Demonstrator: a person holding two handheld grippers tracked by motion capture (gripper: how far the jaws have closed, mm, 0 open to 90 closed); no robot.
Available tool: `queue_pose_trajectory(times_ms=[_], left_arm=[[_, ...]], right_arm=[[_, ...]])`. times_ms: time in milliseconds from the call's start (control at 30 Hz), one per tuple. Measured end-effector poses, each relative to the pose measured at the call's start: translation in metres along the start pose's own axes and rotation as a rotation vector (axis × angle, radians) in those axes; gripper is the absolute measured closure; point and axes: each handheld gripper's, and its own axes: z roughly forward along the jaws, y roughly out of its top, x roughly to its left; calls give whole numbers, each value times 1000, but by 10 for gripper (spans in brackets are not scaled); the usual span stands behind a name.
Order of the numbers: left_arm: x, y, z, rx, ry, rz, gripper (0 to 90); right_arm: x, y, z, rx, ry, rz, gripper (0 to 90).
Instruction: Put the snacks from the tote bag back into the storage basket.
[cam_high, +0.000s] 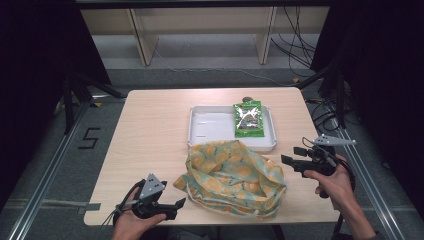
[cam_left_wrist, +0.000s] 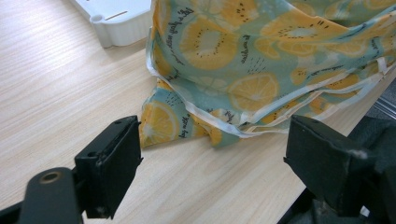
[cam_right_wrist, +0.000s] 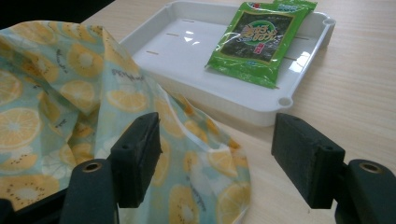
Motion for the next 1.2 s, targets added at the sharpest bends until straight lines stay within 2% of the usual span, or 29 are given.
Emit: queue_pose_trajectory(times_ms=[33, 67, 100, 167, 200, 233, 333, 400, 433, 467, 533, 600, 633, 667, 767, 800, 833, 867, 900, 933, 967, 1000, 1033, 1133, 1167, 1200], left_arm=[[0, 0, 0, 1, 0, 1, 175], [0, 0, 0, 1, 1, 0, 175], [0, 0, 0, 2, 1, 0, 175], [0, 0, 0, 0, 1, -1, 175], [0, 0, 0, -4, 0, -1, 175], [0, 0, 1, -7, -2, 0, 175], [0, 0, 1, -10, -1, 0, 175], [0, 0, 1, -12, -1, -1, 175], [0, 0, 1, -7, -2, 0, 176], [0, 0, 1, -7, -1, 0, 175], [0, 0, 1, -3, -1, 0, 175], [0, 0, 1, -7, -2, 0, 175], [0, 0, 1, -6, -1, 0, 175], [0, -1, 2, -15, 0, -1, 175], [0, 0, 1, -3, 3, 0, 175], [0, 0, 1, -7, 0, 0, 175], [0, -1, 2, -15, -1, -1, 175], [0, -1, 2, -15, -1, -1, 175], [0, -1, 2, -15, 0, -1, 175], [0, 0, 1, -6, 1, -1, 175], [0, 0, 1, -6, 3, 0, 175], [0, 0, 1, -12, 0, 0, 175], [0, 0, 1, -11, 1, 0, 175], [0, 0, 1, -13, 1, 0, 175], [0, 0, 1, -13, 1, 1, 175], [0, 0, 1, -14, 2, 1, 175]], right_arm=[[0, -2, 0, -10, 4, -1, 335], [-2, -2, -1, -4, -4, -24, 330], [-2, -4, -1, 5, 17, -17, 329], [-1, -8, -3, 5, 8, 11, 329], [-3, -8, -3, 3, 5, -22, 329], [-1, -10, -4, 17, 7, 15, 328], [-1, -13, -6, 11, 11, 10, 327], [-3, -15, -7, -4, 1, -29, 326], [1, -16, -9, 13, 2, 14, 326], [0, -17, -10, 1, 4, -8, 326], [2, -19, -12, -6, 9, 10, 326], [3, -21, -14, -8, -4, 9, 325], [2, -22, -15, -7, -6, -9, 325], [5, -23, -16, -7, 1, 18, 325], [2, -25, -18, -8, -2, -7, 324], [4, -28, -20, 3, -15, 15, 324], [4, -28, -22, -5, -10, 4, 322], [4, -30, -22, -6, -17, 19, 318], [2, -30, -23, -3, -15, -10, 315], [5, -32, -23, -7, -9, 17, 315], [5, -33, -24, -2, -22, 11, 315], [4, -34, -25, -11, -15, -12, 314], [7, -35, -26, -2, 2, 28, 314], [6, -38, -28, -1, -19, -24, 313], [10, -39, -28, -4, -3, 19, 314], [9, -40, -28, -4, -7, 0, 313]])
